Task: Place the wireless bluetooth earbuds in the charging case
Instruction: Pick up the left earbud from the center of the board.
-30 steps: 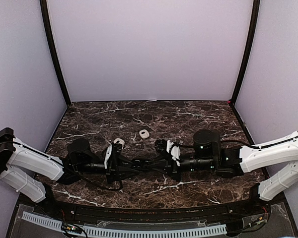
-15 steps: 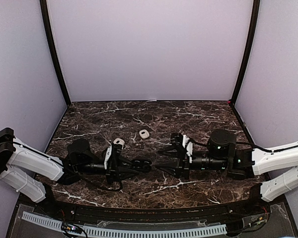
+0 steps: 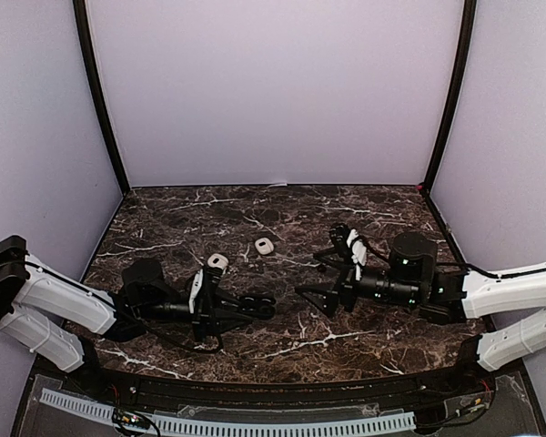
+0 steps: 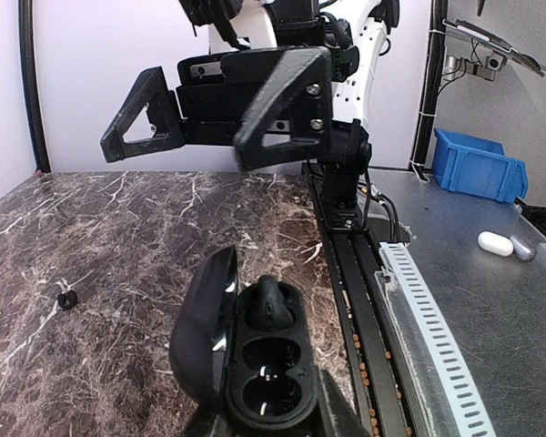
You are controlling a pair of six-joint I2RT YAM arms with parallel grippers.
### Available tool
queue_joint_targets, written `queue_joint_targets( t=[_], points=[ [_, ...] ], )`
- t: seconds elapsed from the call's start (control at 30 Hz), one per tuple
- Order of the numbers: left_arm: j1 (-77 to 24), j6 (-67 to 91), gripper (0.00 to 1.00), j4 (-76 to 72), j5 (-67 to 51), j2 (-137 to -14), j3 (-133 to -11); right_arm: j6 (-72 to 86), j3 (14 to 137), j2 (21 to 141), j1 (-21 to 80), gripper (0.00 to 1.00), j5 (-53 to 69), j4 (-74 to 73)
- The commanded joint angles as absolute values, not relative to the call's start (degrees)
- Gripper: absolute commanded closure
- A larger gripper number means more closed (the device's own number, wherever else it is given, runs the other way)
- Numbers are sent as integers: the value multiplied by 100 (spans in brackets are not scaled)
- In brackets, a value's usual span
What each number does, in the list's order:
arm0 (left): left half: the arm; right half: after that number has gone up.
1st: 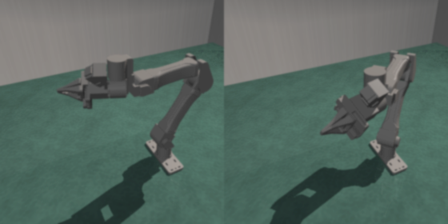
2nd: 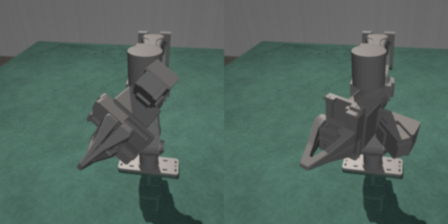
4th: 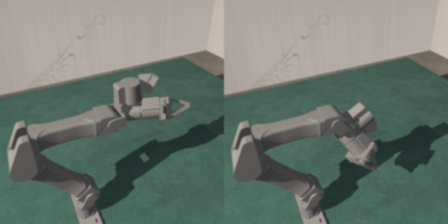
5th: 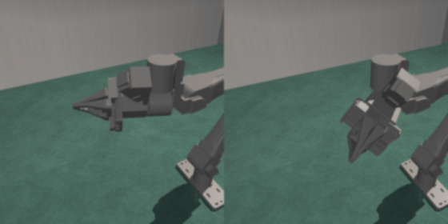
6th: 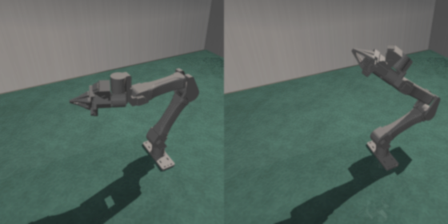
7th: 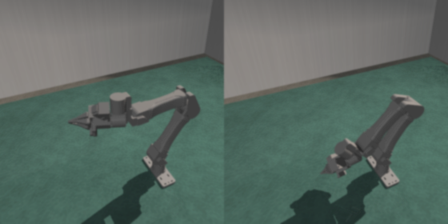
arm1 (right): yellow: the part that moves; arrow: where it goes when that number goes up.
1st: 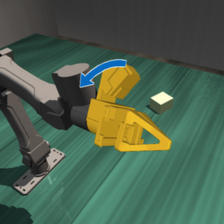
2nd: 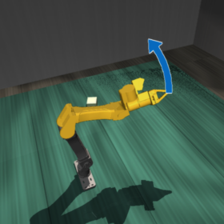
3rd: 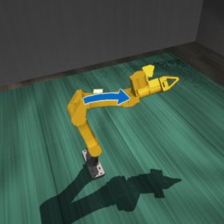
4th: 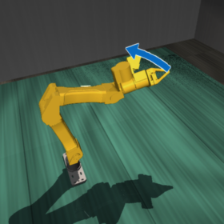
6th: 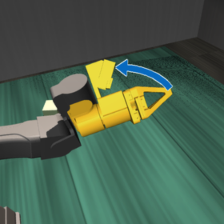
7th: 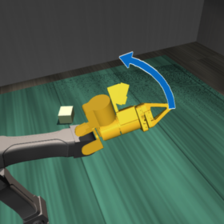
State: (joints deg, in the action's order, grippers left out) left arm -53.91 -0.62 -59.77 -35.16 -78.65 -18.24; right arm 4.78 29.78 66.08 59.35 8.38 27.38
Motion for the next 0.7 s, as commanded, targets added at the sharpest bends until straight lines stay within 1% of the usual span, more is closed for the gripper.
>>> queue_joint_targets(
  t=[0.0,0.13,0.23,0.33,0.47,0.67],
  points=[
    [-5405,79,84,-6362,-3480,-7717,-1714,1043,3014,6479,5760,1,-124,2768],
    [-5335,217,84,-6365,-3516,-7804,-1746,1269,3107,6474,5733,1,-888,2388],
    [-5279,336,84,-6472,-3603,-7892,-1749,1225,3095,6484,5714,1,-1139,2321],
    [-5227,439,84,-6583,-3648,-7967,-1756,925,2884,6450,5713,1,-1237,2631],
    [-5197,502,84,-6665,-3687,-8031,-1758,886,2789,6422,5563,1,-748,2542],
    [-5194,441,84,-6644,-3658,-8045,-1749,1047,2840,6471,5278,1,-647,2231]
  ],
)
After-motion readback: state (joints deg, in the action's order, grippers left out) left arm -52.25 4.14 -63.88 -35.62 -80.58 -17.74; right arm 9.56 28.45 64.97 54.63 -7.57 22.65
